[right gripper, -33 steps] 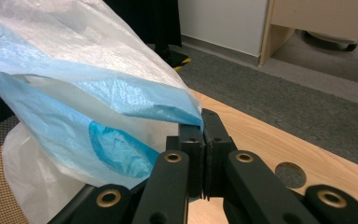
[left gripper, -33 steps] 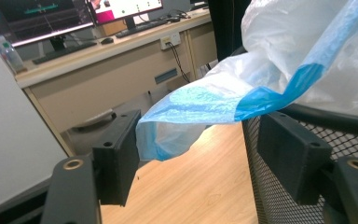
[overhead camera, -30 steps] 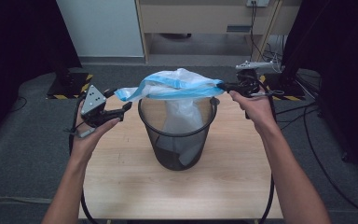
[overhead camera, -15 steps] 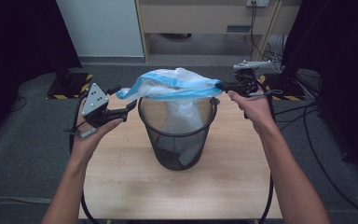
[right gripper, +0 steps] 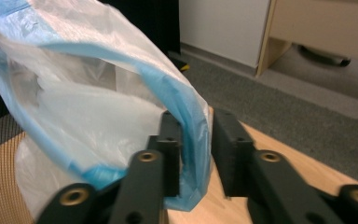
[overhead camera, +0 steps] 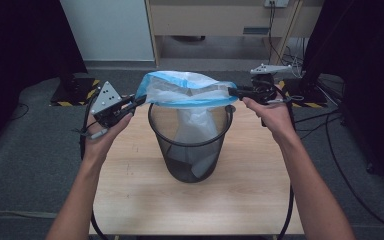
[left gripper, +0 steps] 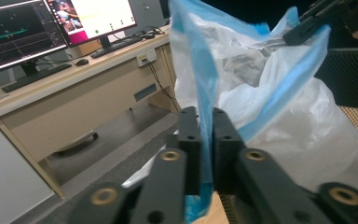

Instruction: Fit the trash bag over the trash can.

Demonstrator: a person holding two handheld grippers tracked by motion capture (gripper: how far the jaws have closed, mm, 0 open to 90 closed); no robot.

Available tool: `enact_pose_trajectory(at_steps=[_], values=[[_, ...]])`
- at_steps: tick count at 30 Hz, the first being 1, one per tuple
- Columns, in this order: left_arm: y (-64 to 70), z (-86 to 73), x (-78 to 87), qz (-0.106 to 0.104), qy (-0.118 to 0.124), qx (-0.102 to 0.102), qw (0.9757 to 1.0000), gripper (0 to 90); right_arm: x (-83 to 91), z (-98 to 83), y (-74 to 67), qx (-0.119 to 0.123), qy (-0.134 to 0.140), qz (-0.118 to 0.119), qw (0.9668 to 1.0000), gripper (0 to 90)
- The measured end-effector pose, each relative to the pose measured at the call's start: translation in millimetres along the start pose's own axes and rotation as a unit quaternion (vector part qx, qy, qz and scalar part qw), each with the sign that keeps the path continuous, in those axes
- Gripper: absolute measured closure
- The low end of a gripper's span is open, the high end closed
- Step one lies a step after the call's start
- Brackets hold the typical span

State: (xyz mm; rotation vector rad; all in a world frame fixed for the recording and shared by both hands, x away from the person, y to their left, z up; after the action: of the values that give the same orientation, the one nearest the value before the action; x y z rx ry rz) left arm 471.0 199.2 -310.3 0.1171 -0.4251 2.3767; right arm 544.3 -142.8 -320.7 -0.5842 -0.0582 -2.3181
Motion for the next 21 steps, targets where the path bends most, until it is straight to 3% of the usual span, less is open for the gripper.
enact_pose_trajectory(at_steps=[1,3,4,5,8,10,11,12,13,14,16,18,19,20,21], values=[[-1.1,0.3,-0.5,0.000,-0.002,0.002,1.0000,88.8,1.0,2.8,-1.8,0.006,0.006,0.004,1.0000,83.9],[-5.1,0.9,-3.4,0.001,-0.005,0.014,0.9999,89.0,1.0,4.0,-2.4,0.006,0.006,0.008,0.9999,88.1],[-6.8,1.0,-5.0,0.001,-0.005,0.018,0.9998,89.1,0.4,4.8,-2.4,0.006,0.004,0.008,0.9999,89.3],[-15.7,-1.0,-11.1,0.006,-0.016,0.036,0.9992,89.3,-1.6,6.4,-0.9,0.001,0.001,0.009,1.0000,89.7],[-23.6,-3.3,-16.6,0.010,-0.025,0.050,0.9984,89.3,-5.2,7.0,2.9,-0.007,-0.008,-0.002,0.9999,89.8],[-34.4,-8.8,-24.8,0.017,-0.041,0.065,0.9969,89.4,-9.7,6.4,6.8,-0.014,-0.019,-0.012,0.9996,89.8],[-43.1,-15.7,-32.1,0.021,-0.061,0.081,0.9946,89.5,-15.9,3.7,11.1,-0.021,-0.034,-0.017,0.9991,89.9],[-43.1,-15.7,-32.1,0.021,-0.061,0.081,0.9946,89.5,-15.9,3.7,11.1,-0.021,-0.034,-0.017,0.9991,89.9],[-48.7,-20.9,-37.7,0.022,-0.072,0.090,0.9931,89.5,-22.5,-0.5,14.9,-0.026,-0.050,-0.024,0.9981,89.9],[-48.7,-20.9,-37.7,0.022,-0.072,0.090,0.9931,89.5,-22.5,-0.5,14.9,-0.026,-0.050,-0.024,0.9981,89.9],[-54.5,-30.8,-47.2,0.020,-0.093,0.104,0.9900,89.5,-31.6,-7.1,18.8,-0.032,-0.067,-0.027,0.9968,89.9],[-55.8,-33.1,-49.2,0.020,-0.097,0.108,0.9892,89.6,-34.4,-9.3,20.4,-0.031,-0.072,-0.027,0.9965,89.9],[-58.1,-40.2,-55.6,0.018,-0.109,0.120,0.9865,89.6,-38.9,-13.6,23.4,-0.036,-0.081,-0.029,0.9956,90.0],[-58.1,-40.2,-55.6,0.018,-0.109,0.120,0.9865,89.6,-38.9,-13.6,23.4,-0.036,-0.081,-0.029,0.9956,90.0],[-58.5,-43.9,-57.1,0.019,-0.119,0.126,0.9846,89.6,-40.6,-16.0,25.0,-0.039,-0.086,-0.030,0.9951,89.9]])
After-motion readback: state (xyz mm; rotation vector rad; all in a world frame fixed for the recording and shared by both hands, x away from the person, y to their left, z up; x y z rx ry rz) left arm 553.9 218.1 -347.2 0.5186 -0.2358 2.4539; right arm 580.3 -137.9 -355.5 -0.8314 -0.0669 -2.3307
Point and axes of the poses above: each handheld gripper's, and its own axes: x roughly backward along the jaws, z roughly out of its top, y roughly to its right, the point moved 6 cm from there along -x, roughly forward along the jaws, and after that the axes turned 2 degrees about -x, right-handed, at the moved point
